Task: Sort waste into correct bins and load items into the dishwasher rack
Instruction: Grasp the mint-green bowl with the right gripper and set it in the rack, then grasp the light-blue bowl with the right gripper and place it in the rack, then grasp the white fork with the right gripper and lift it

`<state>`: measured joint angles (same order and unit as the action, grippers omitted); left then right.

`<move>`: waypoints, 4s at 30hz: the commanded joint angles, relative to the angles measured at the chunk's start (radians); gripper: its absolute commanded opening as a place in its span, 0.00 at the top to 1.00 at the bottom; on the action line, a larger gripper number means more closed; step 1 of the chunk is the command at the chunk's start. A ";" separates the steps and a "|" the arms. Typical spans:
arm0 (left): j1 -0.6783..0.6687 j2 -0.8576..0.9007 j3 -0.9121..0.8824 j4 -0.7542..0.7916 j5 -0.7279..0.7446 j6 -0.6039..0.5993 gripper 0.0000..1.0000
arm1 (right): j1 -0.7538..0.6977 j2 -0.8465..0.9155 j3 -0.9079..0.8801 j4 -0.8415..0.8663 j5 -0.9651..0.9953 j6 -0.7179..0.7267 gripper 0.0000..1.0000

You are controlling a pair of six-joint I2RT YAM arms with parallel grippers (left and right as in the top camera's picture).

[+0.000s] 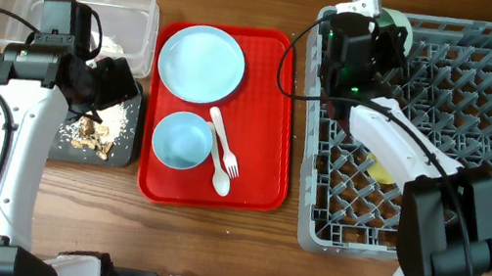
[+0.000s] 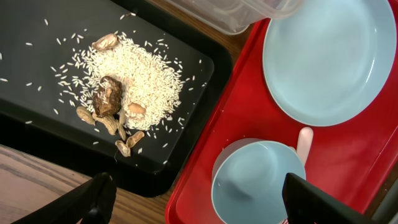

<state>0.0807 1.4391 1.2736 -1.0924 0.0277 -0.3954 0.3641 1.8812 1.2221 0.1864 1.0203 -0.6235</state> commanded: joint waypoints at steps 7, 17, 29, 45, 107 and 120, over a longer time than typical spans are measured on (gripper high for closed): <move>0.006 -0.023 0.005 0.003 0.009 -0.009 0.13 | 0.109 0.019 0.011 -0.272 0.000 0.266 0.95; 0.006 -0.024 0.005 0.003 0.009 -0.009 0.13 | 0.148 -0.234 0.011 -0.597 -0.487 0.526 0.29; 0.167 -0.023 0.005 -0.028 -0.054 -0.092 0.00 | 0.258 -0.281 -0.007 -0.720 -1.437 0.822 0.20; 0.245 -0.023 0.005 -0.055 -0.032 -0.088 0.00 | 0.429 0.059 -0.006 -0.627 -1.169 1.150 0.84; 0.245 -0.023 0.005 -0.057 -0.032 -0.088 0.00 | -0.023 -0.435 -0.026 -0.683 -0.857 0.605 0.32; 0.242 -0.019 0.005 -0.057 -0.002 -0.088 0.00 | 0.319 -0.203 -0.026 -0.878 -1.218 0.597 0.32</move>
<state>0.3210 1.4357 1.2736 -1.1488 0.0063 -0.4702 0.6197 1.5814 1.1934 -0.6941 -0.3088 -0.0048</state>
